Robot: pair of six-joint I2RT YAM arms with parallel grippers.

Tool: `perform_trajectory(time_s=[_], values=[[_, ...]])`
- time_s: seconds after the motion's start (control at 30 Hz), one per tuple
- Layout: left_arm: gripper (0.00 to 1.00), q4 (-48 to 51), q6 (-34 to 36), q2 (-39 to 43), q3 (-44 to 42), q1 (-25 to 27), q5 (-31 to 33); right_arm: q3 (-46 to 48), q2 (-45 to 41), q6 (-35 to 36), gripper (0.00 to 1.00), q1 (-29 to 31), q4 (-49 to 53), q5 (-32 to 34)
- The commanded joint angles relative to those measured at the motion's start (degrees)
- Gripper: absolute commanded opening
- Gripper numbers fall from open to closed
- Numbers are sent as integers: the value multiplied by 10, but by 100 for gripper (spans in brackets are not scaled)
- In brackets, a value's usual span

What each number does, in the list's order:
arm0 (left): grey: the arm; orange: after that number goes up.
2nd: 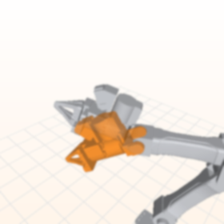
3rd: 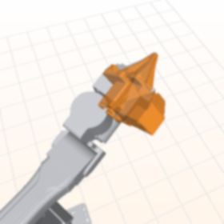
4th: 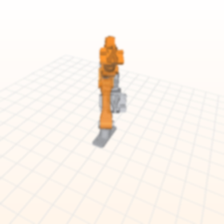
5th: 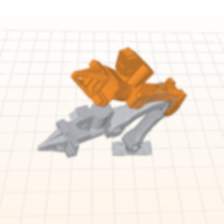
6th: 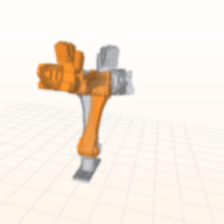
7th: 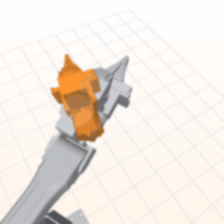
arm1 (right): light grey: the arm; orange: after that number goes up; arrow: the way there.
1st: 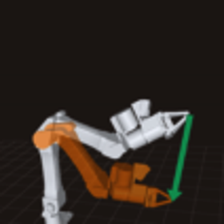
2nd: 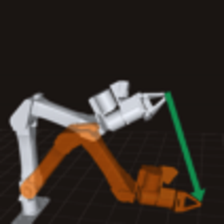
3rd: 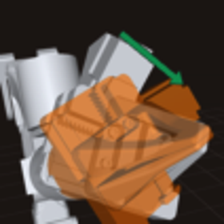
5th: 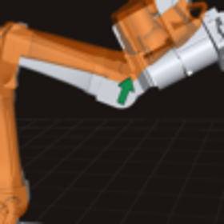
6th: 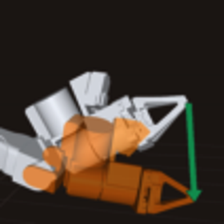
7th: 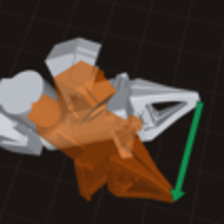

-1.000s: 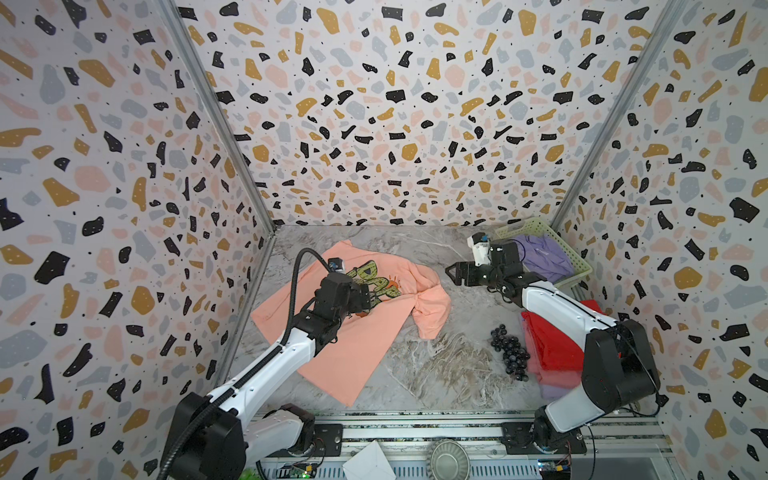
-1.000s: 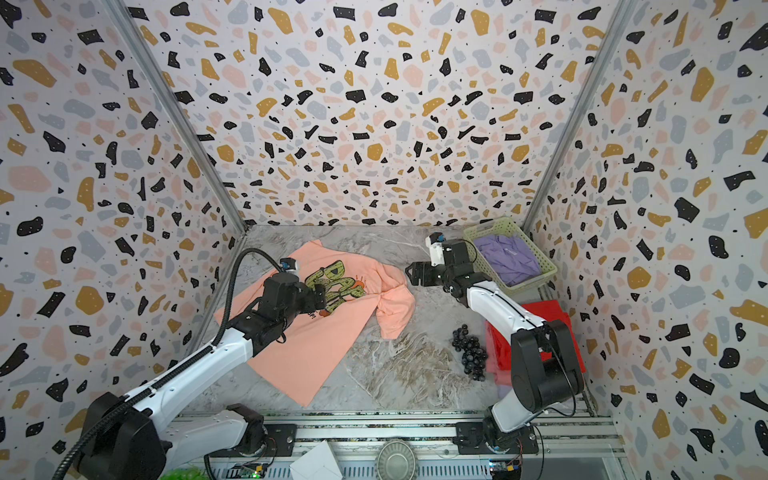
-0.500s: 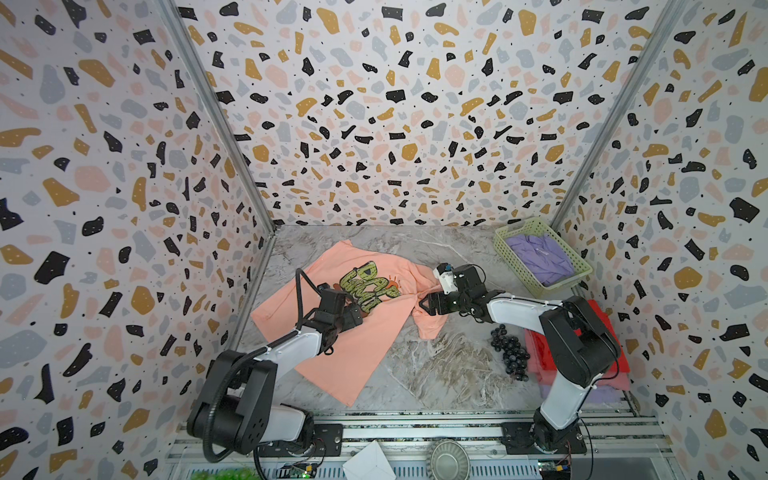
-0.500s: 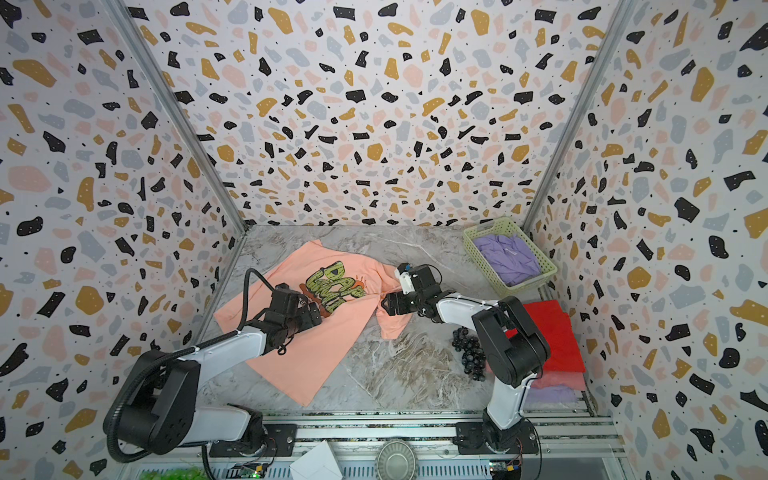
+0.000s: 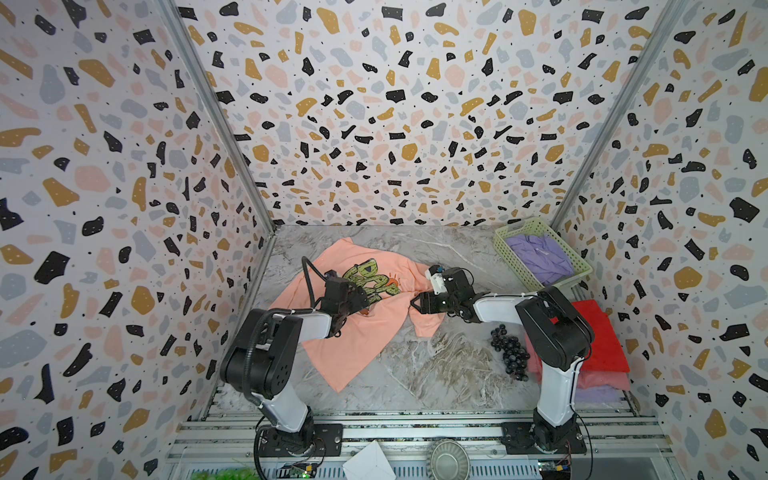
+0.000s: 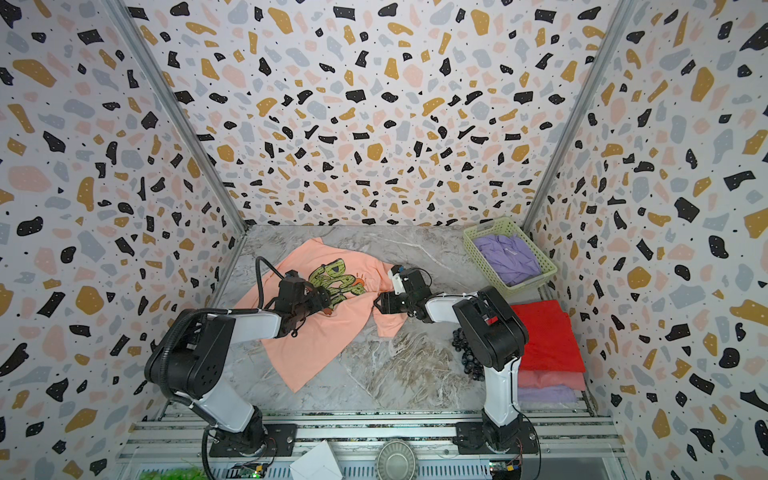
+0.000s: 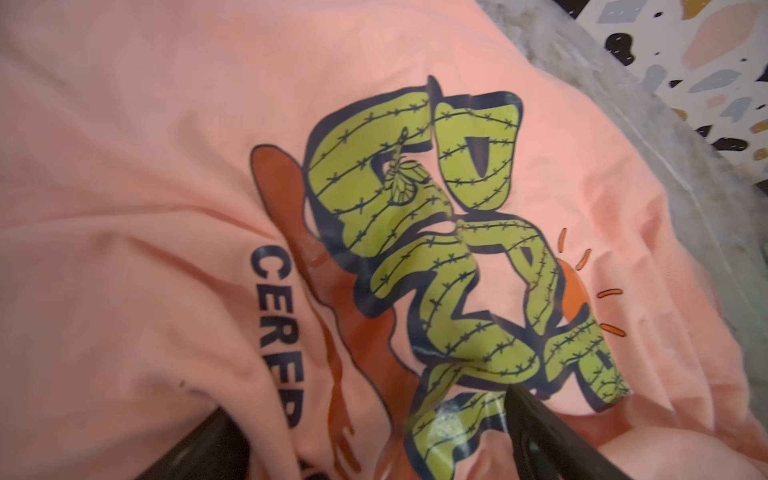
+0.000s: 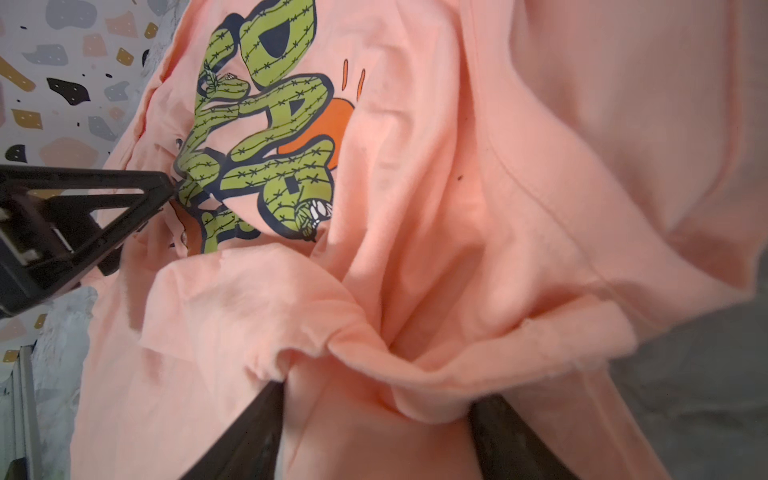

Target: Fold and stack the t-shirts

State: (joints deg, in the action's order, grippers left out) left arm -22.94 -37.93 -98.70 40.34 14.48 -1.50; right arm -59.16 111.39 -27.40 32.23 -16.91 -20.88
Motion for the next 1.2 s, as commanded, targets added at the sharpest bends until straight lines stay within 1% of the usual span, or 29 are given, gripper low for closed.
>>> perform_trajectory(time_s=[0.0, 0.07, 0.2, 0.27, 0.37, 0.47, 0.5, 0.57, 0.6, 0.63, 0.67, 0.73, 0.8, 0.87, 0.97, 1.03, 1.1, 1.17], values=[[93, 32, -23, -77, 25, 23, -93, -22, -2, -13, 71, -18, 2, 4], [92, 31, -26, -96, 50, 44, -101, -35, 6, -19, 71, -34, 5, 2], [92, 32, -33, -119, 89, 92, -108, -54, 17, -33, 68, -63, -2, -12], [92, 14, -45, -135, 104, 112, -126, -55, 14, -35, 68, -70, -6, -25], [92, 4, -52, -169, 149, 141, -158, -41, -14, -35, 67, -73, -22, -39], [91, -4, -62, -202, 201, 176, -209, -15, -59, -32, 67, -74, -46, -42], [91, -23, -79, -207, 211, 186, -233, -10, -71, -30, 67, -76, -45, -31], [89, -89, -122, -201, 201, 200, -269, -12, -84, -24, 67, -84, -40, -17], [89, -130, -160, -189, 184, 205, -276, -17, -86, -25, 67, -90, -32, -15], [89, -153, -176, -176, 170, 206, -278, -22, -87, -27, 66, -96, -28, -22], [89, -161, -185, -159, 154, 206, -274, -25, -90, -31, 64, -104, -28, -39], [89, -130, -170, -123, 132, 202, -249, -23, -103, -40, 62, -110, -33, -49], [89, -65, -134, -79, 117, 197, -203, -20, -121, -39, 62, -111, -33, -52], [90, 11, -78, -38, 114, 193, -152, -15, -146, -36, 62, -111, -29, -46], [90, 117, -14, 17, 118, 193, -79, -16, -179, -11, 66, -113, 5, 8], [91, 173, 25, 47, 123, 193, -31, -24, -188, 10, 72, -118, 47, 65], [91, 207, 59, 55, 141, 193, -13, -28, -188, 15, 77, -132, 78, 99], [91, 245, 95, 41, 182, 196, -10, -18, -189, 2, 79, -159, 84, 97]])
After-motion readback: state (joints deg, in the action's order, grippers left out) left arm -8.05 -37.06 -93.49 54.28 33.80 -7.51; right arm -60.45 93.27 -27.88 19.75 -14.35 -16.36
